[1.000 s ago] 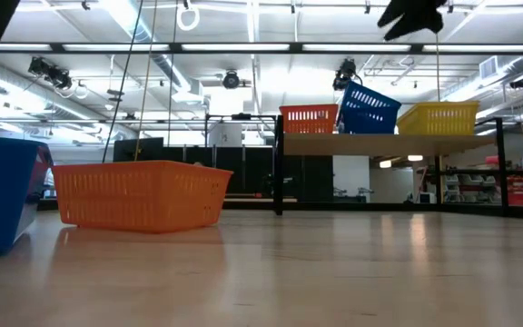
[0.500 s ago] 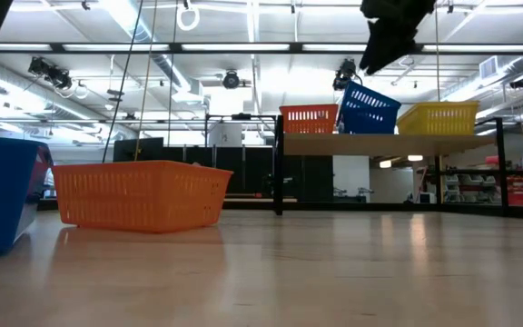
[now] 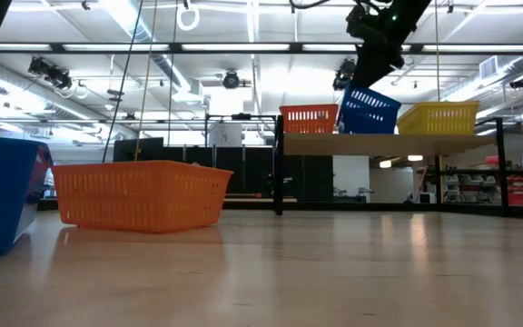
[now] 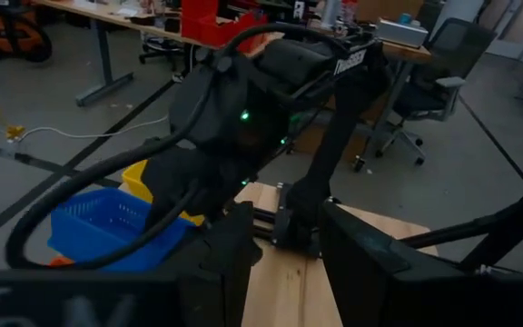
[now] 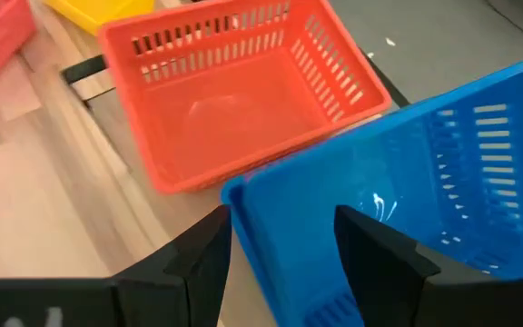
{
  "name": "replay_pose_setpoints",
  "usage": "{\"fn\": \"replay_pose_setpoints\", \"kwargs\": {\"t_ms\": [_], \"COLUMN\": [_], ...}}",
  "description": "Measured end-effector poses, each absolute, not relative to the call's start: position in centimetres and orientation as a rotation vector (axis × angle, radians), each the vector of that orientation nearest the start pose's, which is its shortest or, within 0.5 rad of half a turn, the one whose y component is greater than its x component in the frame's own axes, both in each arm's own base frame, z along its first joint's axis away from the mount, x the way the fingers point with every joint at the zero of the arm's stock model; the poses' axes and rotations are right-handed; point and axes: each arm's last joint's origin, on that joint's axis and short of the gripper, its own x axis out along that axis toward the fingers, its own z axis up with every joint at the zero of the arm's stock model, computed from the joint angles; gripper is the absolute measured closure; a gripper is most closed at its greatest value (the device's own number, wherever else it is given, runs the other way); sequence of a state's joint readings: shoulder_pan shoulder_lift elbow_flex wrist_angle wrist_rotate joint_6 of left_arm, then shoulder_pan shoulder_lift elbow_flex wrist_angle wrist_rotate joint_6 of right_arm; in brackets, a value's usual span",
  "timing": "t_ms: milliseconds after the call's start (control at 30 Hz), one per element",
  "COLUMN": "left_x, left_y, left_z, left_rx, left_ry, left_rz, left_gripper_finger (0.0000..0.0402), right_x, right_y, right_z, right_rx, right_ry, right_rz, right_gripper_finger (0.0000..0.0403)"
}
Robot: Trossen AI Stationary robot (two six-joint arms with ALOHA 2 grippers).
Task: Stack baskets on shelf by color
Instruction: Stack the right blue basket on top of the blue basket on the shelf
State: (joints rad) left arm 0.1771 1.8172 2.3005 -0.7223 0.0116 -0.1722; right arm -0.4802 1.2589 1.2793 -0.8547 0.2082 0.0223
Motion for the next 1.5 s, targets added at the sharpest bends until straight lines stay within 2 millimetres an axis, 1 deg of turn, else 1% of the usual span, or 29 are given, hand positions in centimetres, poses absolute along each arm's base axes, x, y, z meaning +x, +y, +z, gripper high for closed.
{"fn": "replay_pose_setpoints", "kwargs": {"t_ms": [133,267,467,600,667,767,933,1133,1200,1400,1500], "left_x": [36.2,36.3,36.3,36.3,36.3,36.3,36.3,36.4,36.4,36.4,36.4], "left_y": [6.2,5.9,5.5,5.5,5.5,5.5,5.6,5.7,5.7,5.7,5.7], "left_z": [50.3,50.3,50.4,50.4,50.3,50.4,50.5,50.7,50.7,50.7,50.7], "left_rx": [-0.193,-0.192,-0.181,-0.178,-0.164,-0.141,-0.143,-0.142,-0.143,-0.144,-0.144], "left_ry": [0.226,0.227,0.228,0.228,0.230,0.230,0.216,0.195,0.194,0.191,0.191], "left_rz": [0.173,0.162,0.152,0.148,0.148,0.146,0.148,0.148,0.148,0.148,0.148], "left_gripper_finger": [0.0269,0.0269,0.0269,0.0269,0.0269,0.0269,0.0269,0.0269,0.0269,0.0269,0.0269], "right_x": [21.8,22.0,21.9,21.9,21.9,21.7,21.4,20.7,20.5,19.7,19.7], "right_y": [-12.3,-12.3,-12.3,-12.2,-12.1,-12.1,-11.9,-11.5,-11.4,-11.1,-11.1], "right_z": [34.6,34.4,34.4,34.4,34.4,34.5,34.7,35.4,36.1,39.0,39.7], "right_rx": [0.146,0.151,0.151,0.146,0.142,0.139,0.118,0.081,0.063,-0.020,-0.034], "right_ry": [0.846,0.851,0.856,0.866,0.870,0.865,0.872,0.864,0.864,0.890,0.939], "right_rz": [-0.653,-0.643,-0.642,-0.610,-0.603,-0.607,-0.596,-0.583,-0.576,-0.562,-0.548], "right_gripper_finger": [0.0210,0.0241,0.0313,0.0366,0.0386,0.0387,0.0367,0.0389,0.0389,0.0382,0.0388]}}
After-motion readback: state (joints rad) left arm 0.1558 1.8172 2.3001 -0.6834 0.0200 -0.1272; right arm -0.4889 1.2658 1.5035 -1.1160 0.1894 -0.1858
